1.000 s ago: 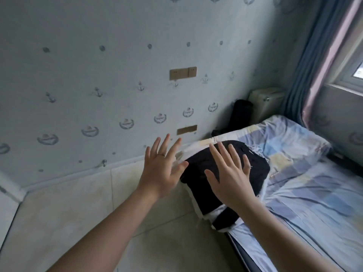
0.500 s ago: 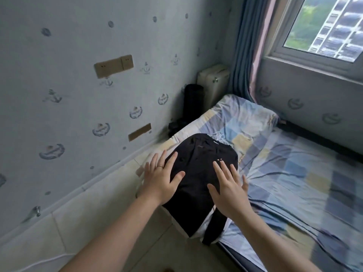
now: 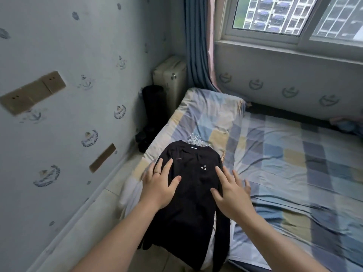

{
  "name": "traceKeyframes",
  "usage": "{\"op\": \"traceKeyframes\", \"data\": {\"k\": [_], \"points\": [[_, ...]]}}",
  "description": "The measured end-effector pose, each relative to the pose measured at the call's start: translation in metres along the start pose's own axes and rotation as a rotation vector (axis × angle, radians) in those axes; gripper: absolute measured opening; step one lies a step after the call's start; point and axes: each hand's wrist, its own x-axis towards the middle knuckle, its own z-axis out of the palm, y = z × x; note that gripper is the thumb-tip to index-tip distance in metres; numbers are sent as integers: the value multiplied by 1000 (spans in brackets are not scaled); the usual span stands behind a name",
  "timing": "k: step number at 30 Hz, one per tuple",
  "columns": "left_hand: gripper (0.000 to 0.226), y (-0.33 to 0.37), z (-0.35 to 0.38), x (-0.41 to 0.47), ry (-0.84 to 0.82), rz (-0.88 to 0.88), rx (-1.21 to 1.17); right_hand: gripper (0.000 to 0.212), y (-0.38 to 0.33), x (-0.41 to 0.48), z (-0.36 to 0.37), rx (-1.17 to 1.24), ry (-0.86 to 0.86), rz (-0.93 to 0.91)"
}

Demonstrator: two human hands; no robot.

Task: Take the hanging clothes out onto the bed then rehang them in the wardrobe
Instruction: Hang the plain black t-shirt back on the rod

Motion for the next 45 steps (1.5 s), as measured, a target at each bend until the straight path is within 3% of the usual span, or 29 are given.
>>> {"op": "traceKeyframes", "data": {"k": [16,22,28,37,45], "points": [[63,-58,43,252,-306,-69,39,69,9,210,41,-51,-173,218],[62,-101,94,331,-413,-73,69,68,4,278,101,-55,-247,264],[63,-149,195,416,-502,-89,85,68,51,366,208,-82,-318,303],[60,-189,312,531,-369,-46,52,65,140,471,333,-128,-300,384],[40,-170,334,564,-118,-58,67,67,178,523,349,-27,-211,502]]}}
